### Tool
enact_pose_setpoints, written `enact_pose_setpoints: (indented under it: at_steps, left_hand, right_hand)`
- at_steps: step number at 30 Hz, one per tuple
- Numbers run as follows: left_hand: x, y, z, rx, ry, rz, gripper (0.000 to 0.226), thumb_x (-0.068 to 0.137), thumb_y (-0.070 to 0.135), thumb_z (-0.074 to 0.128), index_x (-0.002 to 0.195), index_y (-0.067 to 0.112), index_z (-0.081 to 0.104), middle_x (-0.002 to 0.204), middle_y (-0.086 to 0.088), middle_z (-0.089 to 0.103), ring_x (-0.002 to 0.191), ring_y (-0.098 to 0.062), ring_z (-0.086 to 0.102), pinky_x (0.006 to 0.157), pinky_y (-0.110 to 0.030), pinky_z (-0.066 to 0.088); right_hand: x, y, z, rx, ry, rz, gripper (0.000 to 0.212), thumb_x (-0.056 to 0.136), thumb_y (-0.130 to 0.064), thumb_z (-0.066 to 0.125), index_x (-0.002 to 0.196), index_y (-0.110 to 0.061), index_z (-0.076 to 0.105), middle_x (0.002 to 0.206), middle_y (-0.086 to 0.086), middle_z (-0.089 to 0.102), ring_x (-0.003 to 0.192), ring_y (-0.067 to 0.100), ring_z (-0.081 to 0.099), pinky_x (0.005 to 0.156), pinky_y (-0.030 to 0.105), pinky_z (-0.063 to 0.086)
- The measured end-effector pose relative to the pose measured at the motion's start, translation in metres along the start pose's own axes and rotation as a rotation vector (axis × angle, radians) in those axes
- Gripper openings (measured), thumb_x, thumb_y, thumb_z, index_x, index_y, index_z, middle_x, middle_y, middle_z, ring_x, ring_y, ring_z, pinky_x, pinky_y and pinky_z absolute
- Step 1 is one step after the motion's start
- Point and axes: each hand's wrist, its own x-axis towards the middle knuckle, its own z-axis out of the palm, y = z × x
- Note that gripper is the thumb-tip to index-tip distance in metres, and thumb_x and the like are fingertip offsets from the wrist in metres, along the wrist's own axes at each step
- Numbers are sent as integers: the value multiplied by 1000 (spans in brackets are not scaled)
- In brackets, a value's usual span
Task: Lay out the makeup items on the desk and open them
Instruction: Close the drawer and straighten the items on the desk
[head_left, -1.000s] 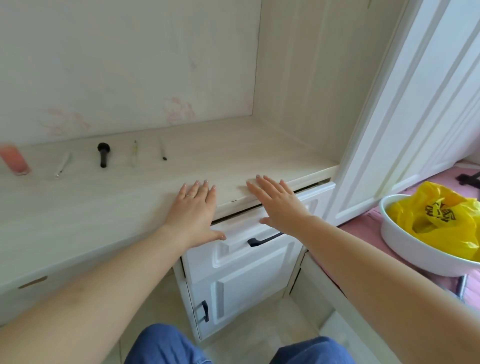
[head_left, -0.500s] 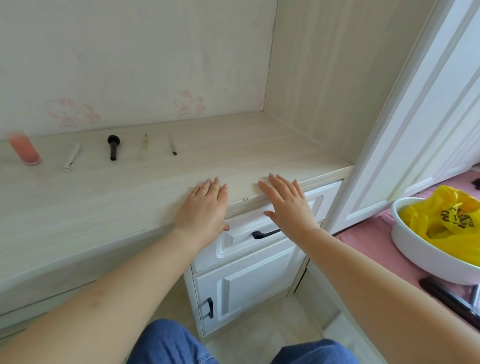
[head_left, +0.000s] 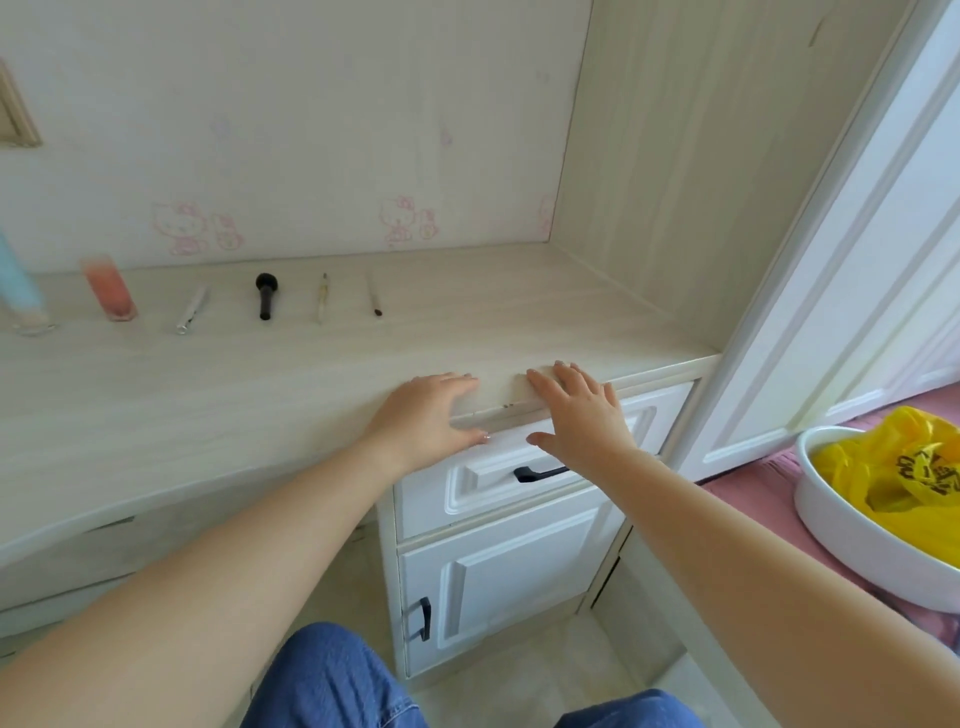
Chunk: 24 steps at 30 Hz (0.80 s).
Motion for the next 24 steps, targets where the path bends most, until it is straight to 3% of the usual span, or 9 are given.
enact_pose_setpoints:
  at_steps: [3,6,12,19,24]
  left_hand:
    - [-16,0,-21,-479,104,-100,64,75,28,77,133,18,50,137,5,53,127,-7,46,103,-18,30]
    - [-45,-12,-45,-689,219,-160,52,74,18,78,121,22,57,123,7,62,115,-2,55,103,-25,40]
    - [-107,-56,-97,-815,402,-258,45,76,11,75,115,24,59,115,8,66,110,-4,60,99,-26,45]
    - [-143,-131,-139,-842,542,-373,44,75,10,74,114,23,60,111,6,67,105,-5,63,96,-26,48]
    - [-141,-186,-166,-844,630,-439,52,60,22,80,108,26,61,109,7,68,102,-2,64,90,-19,51]
  right_hand:
    - [-1,-18,-27,348,27,1,74,83,-37,67,145,-29,28,152,2,28,139,22,29,112,35,25]
    - [-2,-53,-50,605,87,-45,67,83,-34,68,141,-30,36,146,-6,36,133,14,37,98,20,29]
    - [5,-150,-52,891,8,-206,65,79,-37,72,136,-35,42,141,-11,44,130,4,40,108,40,38]
    - [37,-253,-34,1039,-191,-404,58,80,-28,72,129,-41,45,133,-22,47,125,-8,41,106,29,40]
    - [88,-305,-14,1078,-360,-535,57,79,-25,73,124,-47,46,132,-21,49,126,-9,41,106,29,40]
